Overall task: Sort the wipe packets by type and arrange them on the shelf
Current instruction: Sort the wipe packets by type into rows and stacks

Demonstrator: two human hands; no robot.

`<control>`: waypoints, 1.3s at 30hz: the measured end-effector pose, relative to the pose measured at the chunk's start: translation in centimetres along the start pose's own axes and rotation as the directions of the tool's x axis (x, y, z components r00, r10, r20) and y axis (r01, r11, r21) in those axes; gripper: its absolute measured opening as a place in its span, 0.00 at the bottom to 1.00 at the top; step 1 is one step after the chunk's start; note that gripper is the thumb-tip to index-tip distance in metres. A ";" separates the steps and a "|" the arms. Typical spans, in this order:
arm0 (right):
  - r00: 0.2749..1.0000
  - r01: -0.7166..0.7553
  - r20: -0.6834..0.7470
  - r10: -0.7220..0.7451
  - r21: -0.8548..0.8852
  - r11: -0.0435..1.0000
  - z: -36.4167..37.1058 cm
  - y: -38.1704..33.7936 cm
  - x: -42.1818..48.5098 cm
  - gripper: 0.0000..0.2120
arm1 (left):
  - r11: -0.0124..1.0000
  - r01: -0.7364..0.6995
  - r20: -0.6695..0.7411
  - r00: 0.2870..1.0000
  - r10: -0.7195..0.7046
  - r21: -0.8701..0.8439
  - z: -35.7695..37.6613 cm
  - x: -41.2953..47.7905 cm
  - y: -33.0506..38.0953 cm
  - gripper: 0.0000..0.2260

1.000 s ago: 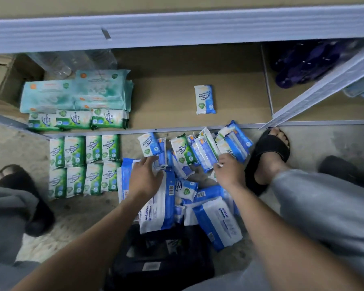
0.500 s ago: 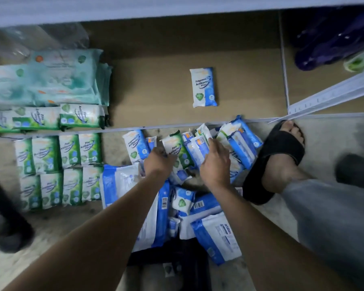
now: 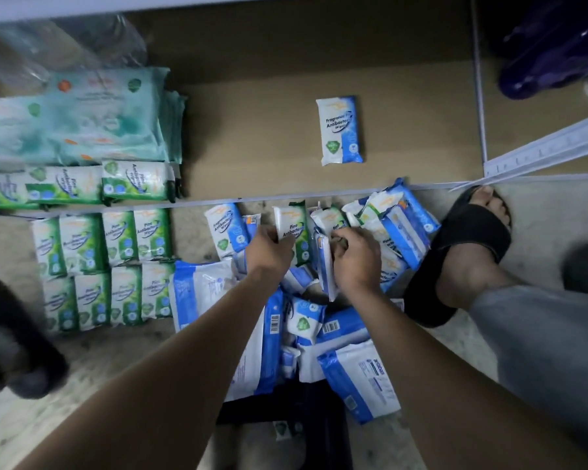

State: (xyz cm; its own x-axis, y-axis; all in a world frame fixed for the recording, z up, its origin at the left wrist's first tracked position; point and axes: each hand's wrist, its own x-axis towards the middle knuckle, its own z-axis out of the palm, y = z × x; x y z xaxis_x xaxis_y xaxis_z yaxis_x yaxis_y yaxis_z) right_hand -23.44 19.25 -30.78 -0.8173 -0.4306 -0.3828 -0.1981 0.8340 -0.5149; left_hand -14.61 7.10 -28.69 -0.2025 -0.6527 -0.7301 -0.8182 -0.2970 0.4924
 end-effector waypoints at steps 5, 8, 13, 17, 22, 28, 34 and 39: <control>0.998 -0.049 0.029 0.050 -0.038 0.998 0.6 -0.2 1.0 0.14 | 0.995 -0.074 -0.041 0.997 0.072 -0.066 -2.6 -0.5 -0.4 0.10; 0.992 -0.100 0.068 0.105 -0.074 0.992 0.7 -0.2 1.5 0.17 | 0.989 -0.092 -0.065 0.994 0.085 -0.113 -4.2 -0.9 -0.5 0.10; 0.985 -0.056 0.148 0.088 -0.211 0.976 1.0 -0.3 1.8 0.19 | 0.975 -0.079 -0.097 0.993 0.059 -0.206 -6.3 -1.5 -1.5 0.12; 0.986 -0.089 0.124 0.110 -0.167 0.982 0.6 -1.2 1.0 0.20 | 0.960 -0.070 -0.095 0.994 0.045 -0.273 -7.7 -2.1 -2.5 0.10; 0.992 -0.062 0.111 0.066 -0.033 0.998 0.0 -2.3 -0.3 0.16 | 0.953 -0.066 -0.104 0.994 0.036 -0.294 -9.7 -2.9 -3.6 0.12; 0.989 -0.147 0.057 0.140 0.158 0.976 -1.8 -5.8 -1.6 0.19 | 0.924 -0.065 -0.109 0.994 0.026 -0.376 -12.3 -4.2 -5.4 0.11; 0.985 -0.133 0.133 0.108 0.198 0.971 -2.2 -11.0 -4.3 0.09 | 0.922 -0.031 -0.116 0.993 -0.015 -0.386 -15.9 -5.9 -8.3 0.14; 0.976 -0.111 0.210 0.062 0.231 0.967 0.4 -14.8 -7.9 0.09 | 0.896 0.010 -0.160 0.983 -0.090 -0.444 -19.4 -6.5 -11.9 0.10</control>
State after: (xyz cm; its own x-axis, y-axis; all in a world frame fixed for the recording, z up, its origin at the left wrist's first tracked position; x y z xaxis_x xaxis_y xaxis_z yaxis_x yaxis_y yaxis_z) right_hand -13.83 10.22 -20.40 -0.6964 -0.4405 -0.5666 0.0243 0.7746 -0.6320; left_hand 6.85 1.35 -20.57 -0.0395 -0.7263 -0.6862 -0.4956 -0.5820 0.6447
